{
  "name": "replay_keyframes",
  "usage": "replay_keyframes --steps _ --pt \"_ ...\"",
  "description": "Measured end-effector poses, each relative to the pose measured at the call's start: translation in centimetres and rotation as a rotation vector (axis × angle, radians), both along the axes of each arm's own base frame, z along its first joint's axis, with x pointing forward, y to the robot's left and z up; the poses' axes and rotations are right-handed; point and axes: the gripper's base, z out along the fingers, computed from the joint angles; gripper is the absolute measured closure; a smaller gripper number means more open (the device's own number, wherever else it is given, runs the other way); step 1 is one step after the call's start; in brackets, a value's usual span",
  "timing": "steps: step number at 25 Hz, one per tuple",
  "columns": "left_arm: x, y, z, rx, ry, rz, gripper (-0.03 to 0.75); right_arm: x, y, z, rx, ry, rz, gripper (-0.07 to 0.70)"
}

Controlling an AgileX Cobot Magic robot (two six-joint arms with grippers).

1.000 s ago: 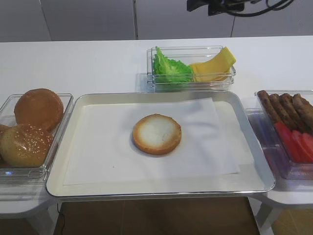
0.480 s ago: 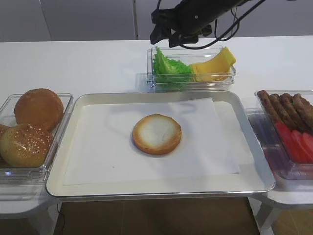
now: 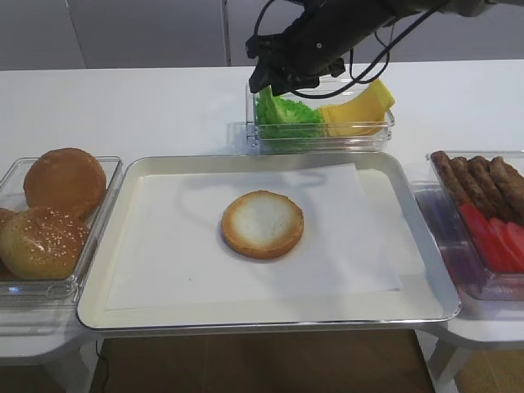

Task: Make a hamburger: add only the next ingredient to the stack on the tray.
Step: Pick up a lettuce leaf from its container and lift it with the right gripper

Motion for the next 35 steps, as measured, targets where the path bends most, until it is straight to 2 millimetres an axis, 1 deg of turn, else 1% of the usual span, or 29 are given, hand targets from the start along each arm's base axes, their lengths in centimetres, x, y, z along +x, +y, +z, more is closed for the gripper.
replay_keyframes --steps 5,11,13,16,22,33,35 --pt "0.0 0.0 0.0 0.000 0.000 0.000 0.412 0.1 0.0 -0.3 -0.004 0.004 0.001 0.386" --pt "0.0 0.0 0.0 0.000 0.000 0.000 0.412 0.1 -0.1 -0.3 -0.017 -0.002 0.005 0.550" --pt "0.0 0.0 0.0 0.000 0.000 0.000 0.412 0.1 -0.1 -0.3 -0.022 -0.007 0.010 0.582" --pt "0.0 0.0 0.0 0.000 0.000 0.000 0.412 0.1 -0.1 -0.3 -0.025 -0.012 0.015 0.597" --pt "0.0 0.0 0.0 0.000 0.000 0.000 0.412 0.1 -0.1 -0.3 -0.027 -0.012 0.018 0.601" --pt "0.0 0.0 0.0 0.000 0.000 0.000 0.412 -1.2 -0.6 3.0 -0.037 -0.061 0.039 0.601" --pt "0.0 0.0 0.0 0.000 0.000 0.000 0.412 -1.6 -0.8 4.0 -0.049 -0.075 0.037 0.601"
